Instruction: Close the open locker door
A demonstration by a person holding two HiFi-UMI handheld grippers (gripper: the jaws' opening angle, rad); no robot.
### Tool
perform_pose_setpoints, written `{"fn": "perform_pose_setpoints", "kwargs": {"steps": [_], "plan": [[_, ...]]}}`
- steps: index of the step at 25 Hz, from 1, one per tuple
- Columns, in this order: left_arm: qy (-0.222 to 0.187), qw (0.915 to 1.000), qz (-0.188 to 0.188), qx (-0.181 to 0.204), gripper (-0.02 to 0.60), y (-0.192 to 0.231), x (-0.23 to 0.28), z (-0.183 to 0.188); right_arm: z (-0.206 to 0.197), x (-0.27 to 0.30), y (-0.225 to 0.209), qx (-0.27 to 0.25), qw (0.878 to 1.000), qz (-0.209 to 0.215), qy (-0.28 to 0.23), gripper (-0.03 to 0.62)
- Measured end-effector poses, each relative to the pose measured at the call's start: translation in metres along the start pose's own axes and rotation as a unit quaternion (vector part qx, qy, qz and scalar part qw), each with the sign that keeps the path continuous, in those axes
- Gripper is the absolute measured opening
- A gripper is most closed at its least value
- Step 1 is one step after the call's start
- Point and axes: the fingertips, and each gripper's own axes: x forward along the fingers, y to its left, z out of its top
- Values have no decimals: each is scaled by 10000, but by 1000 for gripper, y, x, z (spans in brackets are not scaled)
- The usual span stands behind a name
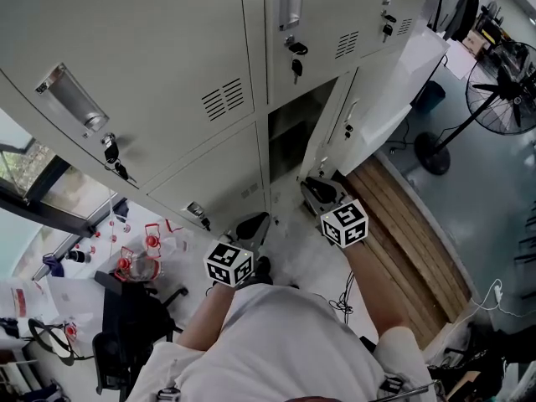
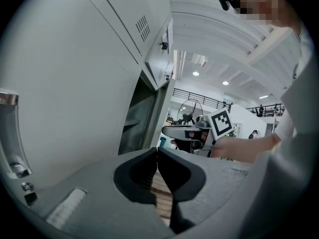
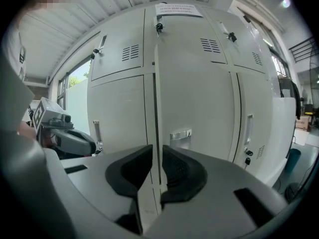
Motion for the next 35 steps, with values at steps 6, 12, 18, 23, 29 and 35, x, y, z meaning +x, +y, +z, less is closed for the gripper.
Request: {"fn": "perform_pose_setpoints", "kwargs": {"steps": [6,12,18,23,29,35], "plan": [[-19,10000,31,-47,15,6,1,0,-4,16,-8,205,9998,-8,85,63],[-54,9999,91,-69,15,16,1,2,-1,30,-6,180,9998,42,83,63],[-79,9998,164,-76,15,24,-4,4,2,42,-3,167,9998,89,78,63],[-96,9996,238,-90,15,34,-8,5,5,56,0,208,9997,87,52,63],[-105,9996,246,-91,15,41,-10,9,10,70,0,196,9998,69,43,63],[-90,9996,255,-118,15,48,-11,8,14,85,2,137,9999,52,42,63]]}}
